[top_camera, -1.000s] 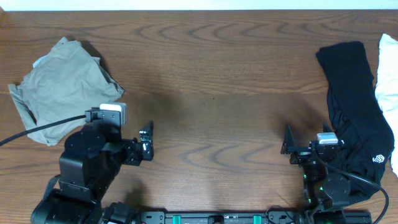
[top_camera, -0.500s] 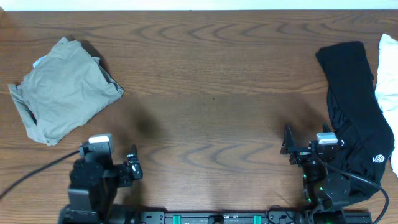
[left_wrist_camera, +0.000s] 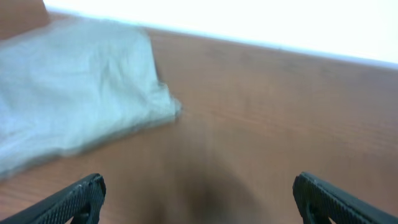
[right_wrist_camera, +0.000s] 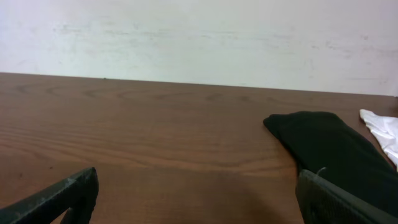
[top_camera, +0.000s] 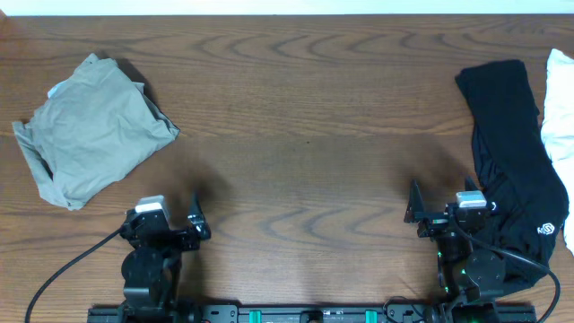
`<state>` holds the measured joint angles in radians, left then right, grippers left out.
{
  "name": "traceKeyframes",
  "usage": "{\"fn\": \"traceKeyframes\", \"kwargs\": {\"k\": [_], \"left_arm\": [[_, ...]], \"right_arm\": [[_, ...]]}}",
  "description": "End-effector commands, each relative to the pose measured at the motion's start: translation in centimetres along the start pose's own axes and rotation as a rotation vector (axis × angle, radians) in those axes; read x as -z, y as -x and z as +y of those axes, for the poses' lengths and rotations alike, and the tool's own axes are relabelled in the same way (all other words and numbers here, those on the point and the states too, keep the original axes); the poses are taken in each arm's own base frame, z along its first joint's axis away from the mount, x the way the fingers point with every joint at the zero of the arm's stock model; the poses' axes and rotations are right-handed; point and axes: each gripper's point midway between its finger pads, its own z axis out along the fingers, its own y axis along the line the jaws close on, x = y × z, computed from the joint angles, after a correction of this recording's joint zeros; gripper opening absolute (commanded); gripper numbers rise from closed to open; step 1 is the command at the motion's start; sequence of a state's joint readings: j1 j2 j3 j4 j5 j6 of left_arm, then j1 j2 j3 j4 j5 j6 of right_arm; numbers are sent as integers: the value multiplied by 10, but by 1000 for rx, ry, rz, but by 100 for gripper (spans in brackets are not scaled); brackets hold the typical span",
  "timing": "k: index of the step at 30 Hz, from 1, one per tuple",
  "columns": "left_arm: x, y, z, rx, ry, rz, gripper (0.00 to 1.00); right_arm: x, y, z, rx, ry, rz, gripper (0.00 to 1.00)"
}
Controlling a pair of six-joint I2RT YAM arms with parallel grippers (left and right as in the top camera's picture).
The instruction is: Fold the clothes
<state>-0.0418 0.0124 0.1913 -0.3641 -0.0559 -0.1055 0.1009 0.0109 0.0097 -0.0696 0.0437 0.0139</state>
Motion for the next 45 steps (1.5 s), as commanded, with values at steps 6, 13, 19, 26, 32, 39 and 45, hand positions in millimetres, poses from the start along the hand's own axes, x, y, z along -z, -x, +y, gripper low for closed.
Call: {"fn": "traceKeyframes", "kwargs": {"k": [6, 13, 19, 26, 32, 39, 45], "left_arm": [[-17, 24, 10, -8, 27, -251, 98], [-24, -9, 13, -14, 28, -121, 98], [-24, -9, 12, -15, 27, -120, 98], [-25, -10, 12, -15, 27, -118, 98], [-25, -10, 12, -15, 27, -118, 98], [-25, -10, 12, -15, 27, -118, 98], [-25, -10, 12, -15, 27, -118, 98]], "right_arm": [[0, -1, -3, 10, -13, 0, 99], [0, -1, -3, 11, -13, 0, 99], [0, -1, -3, 10, -13, 0, 99], [0, -1, -3, 10, -13, 0, 99], [0, -1, -3, 10, -13, 0, 99], [0, -1, -3, 10, -13, 0, 99], [0, -1, -3, 10, -13, 0, 99]]}}
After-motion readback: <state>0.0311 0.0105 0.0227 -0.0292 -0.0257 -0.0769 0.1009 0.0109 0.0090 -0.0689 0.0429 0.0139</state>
